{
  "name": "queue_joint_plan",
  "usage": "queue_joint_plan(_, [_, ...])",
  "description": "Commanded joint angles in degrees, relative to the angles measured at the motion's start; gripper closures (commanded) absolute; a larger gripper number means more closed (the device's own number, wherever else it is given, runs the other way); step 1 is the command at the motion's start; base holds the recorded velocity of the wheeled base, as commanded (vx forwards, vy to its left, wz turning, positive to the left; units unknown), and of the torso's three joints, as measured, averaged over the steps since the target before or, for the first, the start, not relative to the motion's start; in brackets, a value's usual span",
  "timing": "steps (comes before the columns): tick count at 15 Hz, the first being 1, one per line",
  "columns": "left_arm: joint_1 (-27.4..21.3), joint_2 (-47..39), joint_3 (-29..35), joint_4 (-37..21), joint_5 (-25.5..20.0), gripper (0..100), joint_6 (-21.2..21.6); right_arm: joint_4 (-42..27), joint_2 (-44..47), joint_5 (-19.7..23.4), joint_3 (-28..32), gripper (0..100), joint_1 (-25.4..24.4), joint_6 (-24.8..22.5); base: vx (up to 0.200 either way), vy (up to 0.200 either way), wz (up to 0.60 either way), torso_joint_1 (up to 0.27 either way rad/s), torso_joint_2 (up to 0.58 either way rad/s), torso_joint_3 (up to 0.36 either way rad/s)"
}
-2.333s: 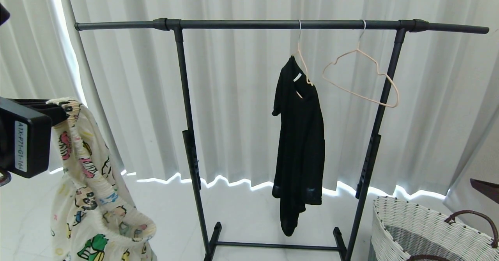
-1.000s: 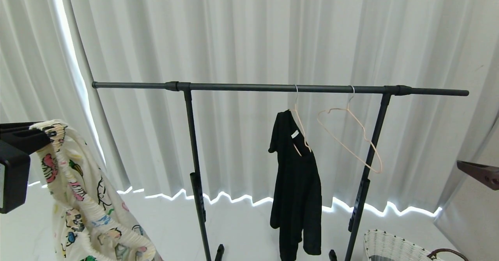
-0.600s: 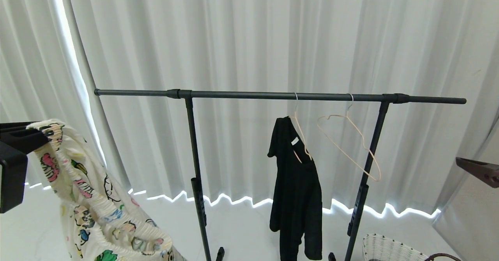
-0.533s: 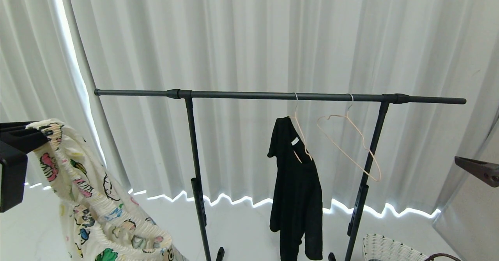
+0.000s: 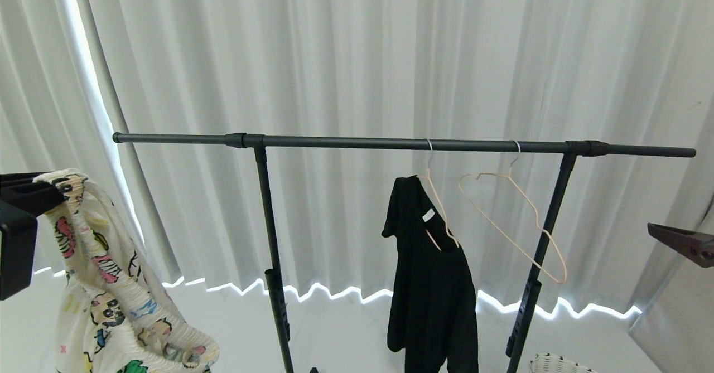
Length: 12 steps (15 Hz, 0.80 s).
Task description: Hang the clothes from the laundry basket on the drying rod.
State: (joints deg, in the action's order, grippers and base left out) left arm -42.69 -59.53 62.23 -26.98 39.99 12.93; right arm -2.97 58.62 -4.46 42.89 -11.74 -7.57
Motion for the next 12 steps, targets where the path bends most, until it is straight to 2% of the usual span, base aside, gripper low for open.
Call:
queue_joint_plan(1, [-0.02, 0.11, 0.08, 0.00, 0.01, 100, -0.01, -0.01, 0.00, -0.02, 0.00, 0, -0.04, 0.01, 0.200, 0.000, 0.00, 0.007, 0.00, 0.007])
queue_joint_plan(12, [-0.11, 0.20, 0.17, 0.00, 0.01, 100, -0.01, -0.37, 0.88, 0.51, -0.08, 0, -0.13, -0.08, 0.200, 0.000, 0.00, 0.001, 0.00, 0.001])
